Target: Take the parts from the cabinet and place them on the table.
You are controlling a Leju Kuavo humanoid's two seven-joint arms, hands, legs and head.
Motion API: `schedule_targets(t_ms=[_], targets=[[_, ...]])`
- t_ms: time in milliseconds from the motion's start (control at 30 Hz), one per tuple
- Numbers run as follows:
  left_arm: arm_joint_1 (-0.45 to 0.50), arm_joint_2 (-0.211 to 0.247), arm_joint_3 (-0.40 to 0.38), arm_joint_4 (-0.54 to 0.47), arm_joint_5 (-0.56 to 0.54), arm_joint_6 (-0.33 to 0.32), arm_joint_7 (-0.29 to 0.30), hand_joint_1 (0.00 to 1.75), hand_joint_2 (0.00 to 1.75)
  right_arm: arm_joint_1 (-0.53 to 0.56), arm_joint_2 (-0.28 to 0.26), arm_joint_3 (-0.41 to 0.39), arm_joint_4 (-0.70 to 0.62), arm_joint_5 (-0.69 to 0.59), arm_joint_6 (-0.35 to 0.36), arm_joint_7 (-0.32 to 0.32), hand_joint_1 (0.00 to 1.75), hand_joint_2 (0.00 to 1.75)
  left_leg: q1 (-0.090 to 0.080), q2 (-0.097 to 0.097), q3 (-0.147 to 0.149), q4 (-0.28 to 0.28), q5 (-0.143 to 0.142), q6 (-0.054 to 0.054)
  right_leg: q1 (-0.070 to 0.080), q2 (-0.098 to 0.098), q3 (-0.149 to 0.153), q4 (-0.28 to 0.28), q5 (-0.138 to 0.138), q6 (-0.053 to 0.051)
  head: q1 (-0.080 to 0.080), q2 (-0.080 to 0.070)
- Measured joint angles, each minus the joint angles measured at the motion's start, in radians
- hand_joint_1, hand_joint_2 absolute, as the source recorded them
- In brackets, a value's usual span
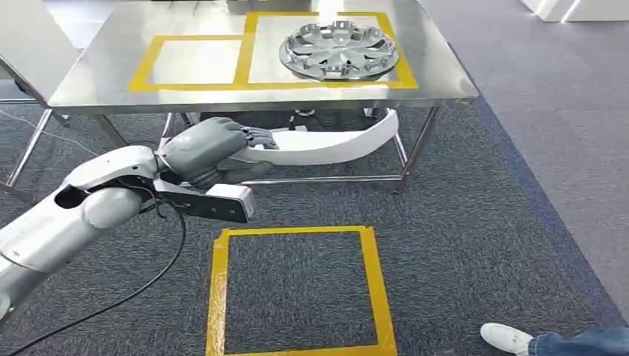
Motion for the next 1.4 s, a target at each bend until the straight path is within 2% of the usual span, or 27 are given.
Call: schedule_targets(t_ms=[33, 67, 133, 200, 300, 367, 400, 467, 500, 533, 600, 633, 667, 700, 800, 867, 900, 967, 1000, 1033, 1067, 1133, 1167, 1200, 1233, 1367, 1400], targets=[[0.004, 0.000, 0.000, 0.000, 0.000, 0.000, 0.000, 1.75, 1.75, 0.001, 0.000, 0.000, 0.000, 0.000, 0.000, 0.000, 0.00, 0.00, 0.000, -0.001, 0.007, 0.000, -0.005, -0.001, 0.000, 0.000, -0.011, -0.007, 0.027, 0.001, -0.002, 0.000], [0.004, 0.000, 0.000, 0.000, 0.000, 0.000, 0.000, 1.75, 1.75, 0.002, 0.000, 0.000, 0.000, -0.001, 0.000, 0.000, 0.00, 0.00, 0.000, -0.002, 0.016, 0.000, -0.013, -0.002, 0.000, 0.000, 0.003, -0.061, 0.080, -0.001, 0.000, 0.000], [0.003, -0.001, 0.000, 0.000, 0.000, 0.000, 0.000, 1.75, 1.75, 0.004, 0.000, 0.000, 0.000, -0.002, 0.000, 0.000, 0.00, 0.00, 0.001, -0.002, 0.039, 0.003, -0.031, -0.009, 0.000, 0.000, 0.072, -0.243, 0.198, -0.006, 0.000, 0.000], [0.001, -0.001, 0.000, 0.000, 0.000, 0.000, 0.000, 1.75, 1.75, 0.003, 0.000, 0.000, 0.000, -0.002, 0.000, 0.000, 0.00, 0.00, -0.006, -0.005, 0.039, 0.011, -0.042, -0.020, 0.004, 0.002, 0.112, -0.296, 0.179, -0.012, -0.002, 0.000], [0.001, -0.002, 0.000, 0.000, 0.000, 0.000, -0.001, 1.75, 1.75, 0.003, 0.000, 0.001, 0.000, 0.000, 0.001, 0.000, 0.00, 0.00, -0.004, -0.004, 0.039, 0.007, -0.044, -0.033, 0.006, 0.005, 0.111, -0.293, 0.166, -0.030, -0.003, 0.000], [-0.002, -0.002, 0.002, -0.002, 0.000, 0.001, -0.001, 1.75, 1.75, 0.005, 0.000, 0.002, 0.000, 0.000, 0.001, -0.002, 0.00, 0.00, -0.003, -0.002, 0.034, 0.031, -0.066, -0.045, -0.003, 0.003, 0.125, -0.300, 0.161, -0.041, -0.005, 0.000], [-0.004, 0.000, 0.003, -0.002, 0.001, 0.001, -0.001, 1.75, 1.75, 0.005, 0.000, 0.002, 0.000, 0.000, 0.001, -0.002, 0.00, 0.00, -0.001, -0.001, 0.006, 0.092, -0.093, -0.050, -0.003, 0.002, 0.130, -0.300, 0.157, -0.048, -0.011, 0.000], [0.001, 0.002, 0.001, -0.002, 0.000, 0.001, -0.001, 1.75, 1.75, 0.003, 0.000, 0.002, 0.000, 0.000, -0.001, -0.002, 0.00, 0.00, 0.003, 0.000, -0.087, 0.261, -0.156, -0.057, -0.002, 0.001, 0.138, -0.300, 0.148, -0.052, -0.009, 0.000], [0.006, 0.002, 0.001, -0.002, 0.000, 0.001, -0.001, 1.75, 1.75, 0.003, 0.000, 0.002, 0.000, 0.000, -0.001, -0.002, 0.00, 0.00, 0.004, 0.000, -0.123, 0.318, -0.164, -0.058, -0.002, 0.001, 0.143, -0.300, 0.144, -0.052, -0.010, 0.000], [0.009, 0.003, 0.001, -0.002, 0.000, 0.001, -0.001, 1.75, 1.75, 0.003, 0.000, 0.002, 0.000, 0.000, -0.002, -0.002, 0.00, 0.00, 0.005, 0.000, -0.135, 0.322, -0.143, -0.058, -0.002, 0.002, 0.149, -0.300, 0.140, -0.052, -0.009, 0.000], [0.008, 0.005, 0.002, -0.002, 0.000, 0.001, -0.001, 1.75, 1.75, 0.006, 0.000, 0.002, 0.000, 0.000, -0.002, -0.002, 0.00, 0.00, 0.005, 0.000, -0.101, 0.219, -0.052, -0.052, -0.001, 0.004, 0.166, -0.300, 0.129, -0.049, -0.010, 0.000], [0.005, 0.005, 0.003, -0.002, 0.000, 0.001, -0.001, 1.75, 1.75, 0.006, 0.000, 0.003, 0.000, 0.000, -0.002, -0.002, 0.00, 0.00, 0.003, 0.000, -0.061, 0.115, 0.014, -0.044, -0.001, 0.005, 0.178, -0.300, 0.123, -0.046, -0.010, 0.000], [0.004, 0.006, 0.003, -0.002, 0.000, 0.001, -0.001, 1.75, 1.75, 0.007, 0.000, 0.003, 0.000, 0.000, -0.001, -0.002, 0.00, 0.00, 0.000, 0.002, -0.038, 0.052, 0.037, -0.036, -0.002, 0.004, 0.181, -0.301, 0.117, -0.042, -0.009, 0.000], [0.002, 0.006, 0.003, -0.002, 0.001, 0.001, -0.001, 1.75, 1.75, 0.005, 0.000, 0.003, 0.000, 0.000, -0.001, -0.002, 0.00, 0.00, -0.006, 0.003, -0.030, 0.042, 0.027, -0.032, 0.004, 0.005, 0.182, -0.300, 0.113, -0.035, -0.009, 0.000], [-0.001, 0.004, 0.003, -0.003, 0.001, 0.001, -0.001, 1.75, 1.75, 0.002, 0.000, 0.004, 0.000, 0.000, -0.002, -0.001, 0.00, 0.00, -0.009, 0.001, -0.022, 0.019, 0.004, -0.023, 0.000, -0.001, 0.181, -0.309, 0.114, -0.018, -0.009, 0.000], [-0.002, 0.006, 0.009, -0.003, 0.002, 0.001, 0.000, 1.75, 1.75, 0.002, -0.001, 0.004, 0.000, 0.000, -0.002, -0.002, 0.00, 0.00, 0.002, 0.001, 0.004, -0.004, 0.006, -0.014, 0.002, 0.000, 0.180, -0.297, 0.099, -0.007, -0.007, 0.000], [-0.008, 0.005, 0.010, -0.003, 0.003, 0.002, 0.000, 1.75, 1.75, 0.001, -0.001, 0.004, 0.000, 0.000, -0.002, -0.003, 0.00, 0.00, 0.003, 0.002, 0.008, -0.006, 0.002, -0.006, 0.001, 0.001, 0.154, -0.249, 0.081, -0.005, -0.006, 0.000], [-0.009, 0.001, 0.008, -0.003, 0.005, 0.002, 0.000, 1.75, 1.75, 0.000, -0.001, 0.004, 0.000, 0.000, -0.001, -0.003, 0.00, 0.00, 0.002, 0.001, 0.014, -0.006, -0.005, 0.000, 0.000, 0.001, 0.055, -0.085, 0.027, 0.000, -0.002, 0.000], [-0.006, 0.001, 0.007, -0.003, 0.006, 0.001, 0.000, 1.75, 1.75, 0.001, -0.001, 0.004, 0.001, 0.000, 0.002, -0.003, 0.00, 0.00, 0.000, 0.001, 0.018, -0.006, -0.010, 0.001, 0.000, 0.001, 0.004, -0.014, 0.017, 0.003, -0.002, 0.000], [-0.003, 0.001, 0.006, -0.003, 0.006, 0.001, 0.000, 1.75, 1.75, 0.003, -0.001, 0.004, 0.001, 0.000, 0.002, -0.003, 0.00, 0.00, -0.001, 0.001, 0.023, -0.006, -0.015, 0.000, 0.000, 0.001, -0.018, 0.004, 0.026, 0.004, -0.001, 0.000], [-0.003, 0.001, 0.006, -0.003, 0.008, 0.001, 0.000, 1.75, 1.75, 0.005, -0.001, 0.004, 0.000, 0.000, 0.002, -0.003, 0.00, 0.00, -0.001, 0.000, 0.032, -0.005, -0.022, -0.001, 0.000, 0.001, -0.020, -0.025, 0.067, 0.005, -0.002, 0.000], [-0.003, 0.000, 0.008, -0.003, 0.010, 0.001, 0.000, 1.75, 1.75, 0.008, -0.002, 0.004, 0.000, 0.000, 0.002, -0.004, 0.00, 0.00, 0.000, -0.001, 0.055, -0.005, -0.038, -0.006, 0.000, 0.000, 0.041, -0.185, 0.178, 0.002, -0.002, 0.000], [-0.004, -0.002, 0.007, -0.003, 0.011, 0.001, 0.000, 1.75, 1.75, 0.008, -0.002, 0.004, 0.000, -0.001, 0.002, -0.005, 0.00, 0.00, 0.001, -0.001, 0.066, -0.005, -0.048, -0.010, -0.001, 0.000, 0.075, -0.269, 0.217, -0.001, -0.001, 0.000], [-0.006, -0.002, 0.007, -0.003, 0.012, 0.001, 0.000, 1.75, 1.75, 0.007, -0.002, 0.004, 0.001, 0.000, 0.002, -0.005, 0.00, 0.00, -0.006, -0.001, 0.067, -0.005, -0.056, -0.017, 0.005, 0.001, 0.099, -0.280, 0.191, -0.001, -0.002, 0.000], [-0.007, -0.003, 0.007, -0.003, 0.013, 0.000, 0.000, 1.75, 1.75, 0.003, -0.002, 0.004, 0.001, -0.001, 0.002, -0.006, 0.00, 0.00, -0.006, -0.003, 0.066, 0.000, -0.061, -0.023, 0.005, 0.000, 0.113, -0.305, 0.176, -0.013, -0.002, 0.000], [-0.009, -0.004, 0.010, -0.003, 0.013, 0.001, 0.002, 1.75, 1.75, 0.007, -0.002, 0.004, 0.001, 0.000, 0.003, -0.006, 0.00, 0.00, -0.002, 0.000, 0.076, 0.001, -0.079, -0.045, -0.001, 0.003, 0.128, -0.308, 0.162, -0.039, -0.005, 0.000], [-0.011, -0.003, 0.011, -0.003, 0.014, 0.001, 0.002, 1.75, 1.75, 0.008, -0.002, 0.004, 0.001, -0.001, 0.003, -0.006, 0.00, 0.00, -0.002, 0.001, 0.059, 0.047, -0.093, -0.051, -0.001, 0.002, 0.138, -0.309, 0.155, -0.048, -0.013, 0.000]])
